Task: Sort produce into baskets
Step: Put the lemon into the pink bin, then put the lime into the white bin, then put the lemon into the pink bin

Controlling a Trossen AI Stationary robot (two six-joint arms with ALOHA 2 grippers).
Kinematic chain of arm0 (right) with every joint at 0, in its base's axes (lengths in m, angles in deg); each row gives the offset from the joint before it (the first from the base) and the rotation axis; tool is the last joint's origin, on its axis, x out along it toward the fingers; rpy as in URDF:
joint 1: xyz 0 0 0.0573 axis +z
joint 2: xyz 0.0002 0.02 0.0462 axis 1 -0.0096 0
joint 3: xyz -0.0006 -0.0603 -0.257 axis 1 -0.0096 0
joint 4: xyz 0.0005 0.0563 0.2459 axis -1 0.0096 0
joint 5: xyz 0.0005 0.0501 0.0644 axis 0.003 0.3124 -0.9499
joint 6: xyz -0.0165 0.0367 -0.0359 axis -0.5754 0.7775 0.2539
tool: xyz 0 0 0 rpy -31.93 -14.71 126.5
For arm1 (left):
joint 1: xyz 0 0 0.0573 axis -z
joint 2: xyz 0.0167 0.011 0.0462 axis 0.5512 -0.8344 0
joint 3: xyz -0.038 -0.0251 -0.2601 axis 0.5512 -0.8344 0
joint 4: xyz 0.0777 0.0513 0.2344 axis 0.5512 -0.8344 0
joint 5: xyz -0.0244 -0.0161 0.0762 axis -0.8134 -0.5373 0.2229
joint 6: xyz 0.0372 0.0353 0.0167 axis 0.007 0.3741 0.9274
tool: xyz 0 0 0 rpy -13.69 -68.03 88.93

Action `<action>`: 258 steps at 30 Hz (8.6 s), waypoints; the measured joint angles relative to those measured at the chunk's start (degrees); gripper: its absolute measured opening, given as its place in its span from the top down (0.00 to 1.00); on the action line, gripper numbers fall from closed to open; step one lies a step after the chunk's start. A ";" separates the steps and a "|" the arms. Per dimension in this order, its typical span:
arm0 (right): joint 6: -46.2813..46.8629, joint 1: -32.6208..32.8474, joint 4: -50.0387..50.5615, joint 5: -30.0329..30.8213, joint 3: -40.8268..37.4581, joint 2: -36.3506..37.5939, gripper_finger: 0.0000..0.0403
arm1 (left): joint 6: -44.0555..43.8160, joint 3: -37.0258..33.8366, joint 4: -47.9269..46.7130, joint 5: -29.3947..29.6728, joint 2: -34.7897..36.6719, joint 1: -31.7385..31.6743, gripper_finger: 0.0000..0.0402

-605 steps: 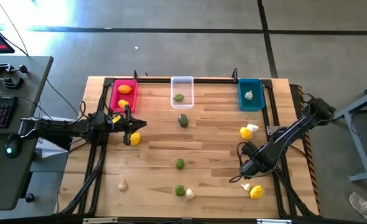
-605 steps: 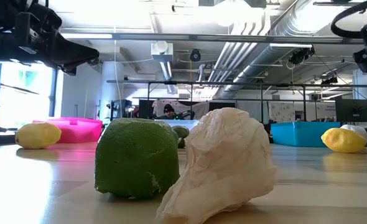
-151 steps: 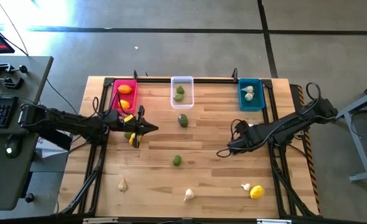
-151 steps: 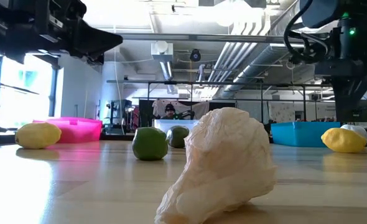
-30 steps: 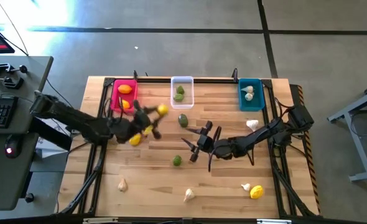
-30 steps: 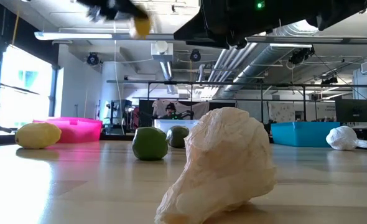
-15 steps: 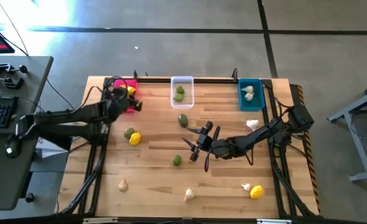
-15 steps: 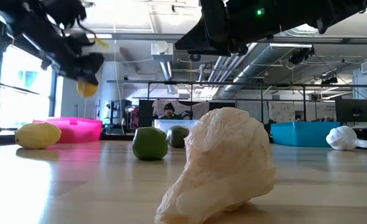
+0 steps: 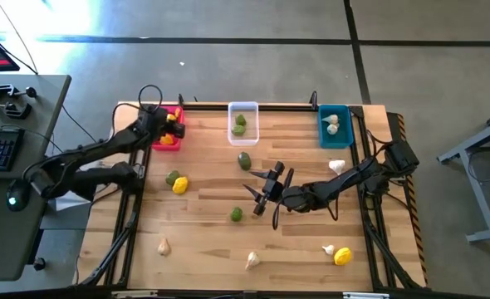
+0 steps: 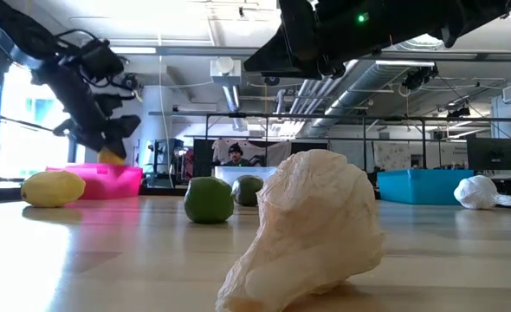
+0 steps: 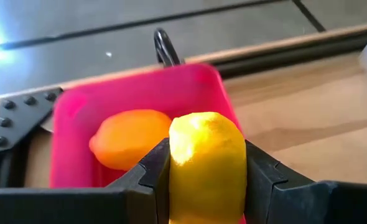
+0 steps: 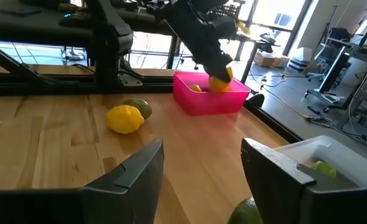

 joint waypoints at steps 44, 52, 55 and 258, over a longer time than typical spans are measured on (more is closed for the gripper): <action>82.39 3.53 93.66 4.45 -4.51 24.13 0.49 | 6.78 -14.02 35.60 -21.58 14.16 19.28 0.97; 92.44 1.11 93.65 -1.78 -12.05 24.04 0.49 | 6.81 -21.70 47.21 -25.63 16.04 26.88 1.00; 90.68 0.69 89.39 -2.23 -13.22 24.04 0.49 | 9.16 -21.68 48.81 -29.10 16.10 30.08 1.00; 12.90 -9.57 -14.85 -15.26 -6.12 -12.20 1.00 | -17.60 24.74 -51.53 -5.28 -30.15 61.30 0.82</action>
